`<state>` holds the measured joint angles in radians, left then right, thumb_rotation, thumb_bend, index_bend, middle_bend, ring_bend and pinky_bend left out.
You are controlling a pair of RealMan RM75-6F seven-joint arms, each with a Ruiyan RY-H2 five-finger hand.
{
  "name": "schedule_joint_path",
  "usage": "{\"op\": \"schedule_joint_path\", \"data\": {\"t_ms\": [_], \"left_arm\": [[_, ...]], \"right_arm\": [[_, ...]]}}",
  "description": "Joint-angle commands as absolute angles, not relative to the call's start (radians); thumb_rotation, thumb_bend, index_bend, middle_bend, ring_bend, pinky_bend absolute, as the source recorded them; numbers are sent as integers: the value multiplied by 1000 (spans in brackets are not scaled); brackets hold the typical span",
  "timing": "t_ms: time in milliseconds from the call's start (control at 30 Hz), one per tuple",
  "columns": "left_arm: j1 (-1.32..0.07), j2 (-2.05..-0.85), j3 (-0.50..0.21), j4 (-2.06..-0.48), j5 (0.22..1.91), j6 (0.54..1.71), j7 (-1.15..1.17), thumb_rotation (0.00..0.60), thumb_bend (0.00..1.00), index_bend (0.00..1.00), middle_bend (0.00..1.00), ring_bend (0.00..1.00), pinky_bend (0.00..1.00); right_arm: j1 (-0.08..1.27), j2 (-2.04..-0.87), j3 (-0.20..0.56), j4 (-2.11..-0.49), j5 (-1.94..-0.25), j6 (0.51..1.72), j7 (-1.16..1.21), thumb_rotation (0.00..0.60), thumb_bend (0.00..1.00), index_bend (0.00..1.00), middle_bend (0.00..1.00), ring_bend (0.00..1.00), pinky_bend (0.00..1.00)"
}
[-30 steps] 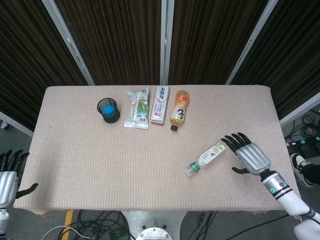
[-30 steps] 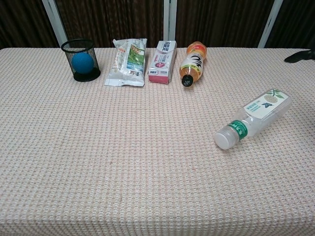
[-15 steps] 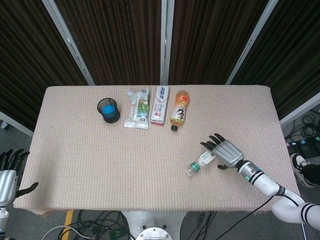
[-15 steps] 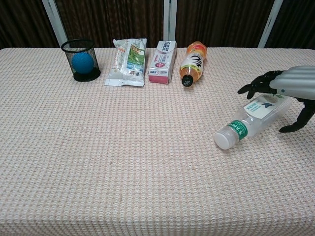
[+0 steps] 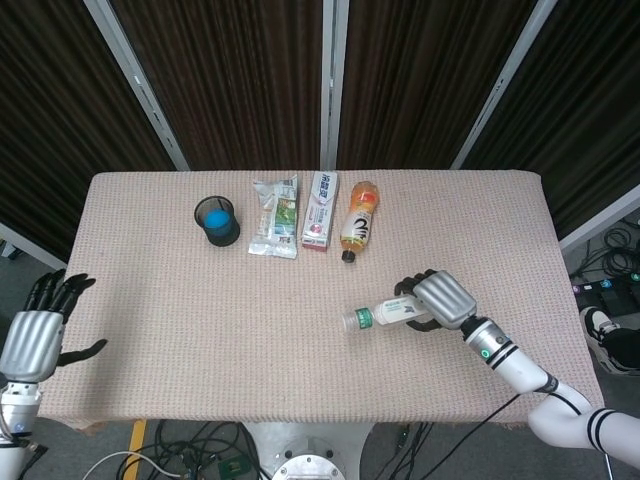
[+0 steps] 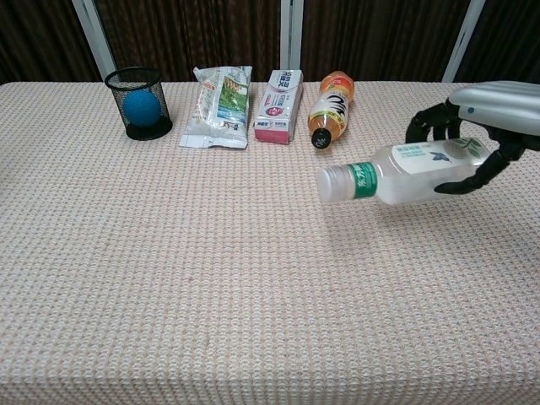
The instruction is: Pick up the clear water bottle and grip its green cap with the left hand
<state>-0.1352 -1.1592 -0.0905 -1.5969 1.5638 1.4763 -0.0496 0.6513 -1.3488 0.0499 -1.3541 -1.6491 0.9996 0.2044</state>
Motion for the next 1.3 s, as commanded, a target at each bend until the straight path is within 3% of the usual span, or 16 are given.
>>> {"op": "schedule_joint_path", "data": {"t_ms": [33,300,600,1300], "left_arm": [[-217,-1190,-124,-1568,1604,1420,-126,600,27,195,152,83,103],[-339,-1258,-156,-1538,1661,1370,-165,600,28,175,152,83,116],[-416,-1353,-169,-1500,1687,1378,-193,600,29,143,138,83,116],[-498,-1409,-168,-1501,1679,1379,-171,600,28,145,139,83,116]], "right_arm": [[684,-1385,96,-1425,-1606,994,249,600,427,742,605,512,513],[757,-1502,203,-1504,-1438,917,224,600,516,753,606,526,564],[803,-1638,260,-1451,-1335,900,245,600,593,762,608,531,587],[829,-1724,264,-1398,-1304,907,243,600,607,763,612,543,594]]}}
